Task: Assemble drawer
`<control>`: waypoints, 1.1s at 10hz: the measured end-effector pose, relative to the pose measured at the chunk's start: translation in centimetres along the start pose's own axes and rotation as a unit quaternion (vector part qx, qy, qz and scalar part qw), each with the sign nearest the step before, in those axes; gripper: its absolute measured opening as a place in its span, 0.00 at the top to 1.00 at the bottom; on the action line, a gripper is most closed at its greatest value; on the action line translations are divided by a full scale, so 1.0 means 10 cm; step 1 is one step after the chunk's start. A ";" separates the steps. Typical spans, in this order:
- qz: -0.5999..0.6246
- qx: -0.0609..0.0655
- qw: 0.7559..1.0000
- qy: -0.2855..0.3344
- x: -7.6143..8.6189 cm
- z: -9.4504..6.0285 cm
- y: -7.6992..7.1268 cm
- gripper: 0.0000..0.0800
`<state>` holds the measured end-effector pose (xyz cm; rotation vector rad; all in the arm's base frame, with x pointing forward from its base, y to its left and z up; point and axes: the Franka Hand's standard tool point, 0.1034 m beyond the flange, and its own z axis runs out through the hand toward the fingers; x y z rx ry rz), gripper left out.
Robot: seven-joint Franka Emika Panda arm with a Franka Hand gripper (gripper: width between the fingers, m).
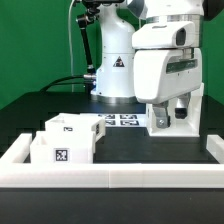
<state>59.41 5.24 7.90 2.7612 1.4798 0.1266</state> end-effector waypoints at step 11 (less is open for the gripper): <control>0.258 0.000 0.966 -0.002 -0.01 -0.13 -0.40 0.19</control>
Offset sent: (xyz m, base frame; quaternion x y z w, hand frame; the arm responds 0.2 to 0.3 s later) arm 0.0000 0.0000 0.0000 0.0000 0.0000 0.0000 1.0000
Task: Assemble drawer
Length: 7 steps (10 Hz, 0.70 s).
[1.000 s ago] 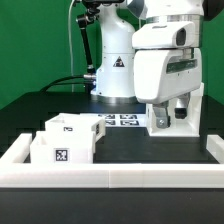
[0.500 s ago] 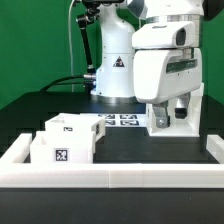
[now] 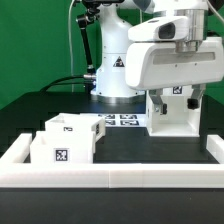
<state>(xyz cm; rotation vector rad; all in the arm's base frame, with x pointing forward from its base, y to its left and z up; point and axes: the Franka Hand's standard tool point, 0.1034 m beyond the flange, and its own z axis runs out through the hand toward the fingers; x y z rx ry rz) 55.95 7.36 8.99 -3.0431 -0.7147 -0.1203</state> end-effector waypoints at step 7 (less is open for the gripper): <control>0.225 0.007 0.974 -0.004 -0.23 -0.23 -0.34 0.19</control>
Offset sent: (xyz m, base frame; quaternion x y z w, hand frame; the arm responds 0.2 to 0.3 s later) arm 0.0000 0.0000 0.0000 0.0000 0.0000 0.1938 0.9810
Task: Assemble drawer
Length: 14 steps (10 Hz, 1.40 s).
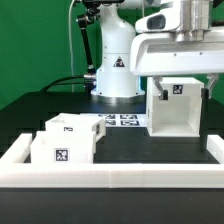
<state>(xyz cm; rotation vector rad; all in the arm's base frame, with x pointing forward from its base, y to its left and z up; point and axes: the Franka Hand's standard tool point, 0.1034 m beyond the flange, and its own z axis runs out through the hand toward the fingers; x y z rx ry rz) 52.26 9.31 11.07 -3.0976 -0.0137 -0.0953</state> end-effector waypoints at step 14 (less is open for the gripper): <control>0.030 -0.003 1.000 -0.008 -0.83 -0.32 -0.53 0.19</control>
Offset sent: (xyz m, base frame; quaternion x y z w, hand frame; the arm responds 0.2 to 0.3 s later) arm -0.0469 0.0288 0.0191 -0.0143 0.0117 0.0544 0.9983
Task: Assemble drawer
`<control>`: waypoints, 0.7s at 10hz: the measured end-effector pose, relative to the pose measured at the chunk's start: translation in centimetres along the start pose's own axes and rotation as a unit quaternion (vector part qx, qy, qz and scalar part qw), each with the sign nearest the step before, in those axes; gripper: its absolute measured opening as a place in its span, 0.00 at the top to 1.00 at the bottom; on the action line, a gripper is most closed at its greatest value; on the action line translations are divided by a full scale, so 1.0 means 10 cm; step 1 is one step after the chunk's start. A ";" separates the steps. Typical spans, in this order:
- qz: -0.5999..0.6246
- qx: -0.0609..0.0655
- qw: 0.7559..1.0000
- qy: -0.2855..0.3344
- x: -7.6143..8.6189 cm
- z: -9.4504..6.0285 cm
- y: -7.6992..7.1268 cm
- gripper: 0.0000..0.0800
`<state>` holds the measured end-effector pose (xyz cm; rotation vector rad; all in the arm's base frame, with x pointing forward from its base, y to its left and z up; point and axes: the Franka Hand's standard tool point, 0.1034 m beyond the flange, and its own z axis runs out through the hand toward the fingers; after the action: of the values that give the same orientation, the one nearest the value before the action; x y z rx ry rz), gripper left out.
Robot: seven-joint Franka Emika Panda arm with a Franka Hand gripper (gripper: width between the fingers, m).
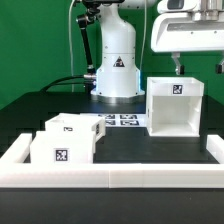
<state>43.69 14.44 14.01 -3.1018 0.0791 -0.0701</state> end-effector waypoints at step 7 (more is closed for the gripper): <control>-0.008 -0.001 1.000 -0.016 -0.46 0.35 -0.03 0.19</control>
Offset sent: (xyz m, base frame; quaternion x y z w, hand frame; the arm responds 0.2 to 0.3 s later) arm -0.0314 0.0078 -0.0282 0.0078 0.0088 0.0277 0.9995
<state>39.22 15.15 10.37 -3.1037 0.0548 -0.0201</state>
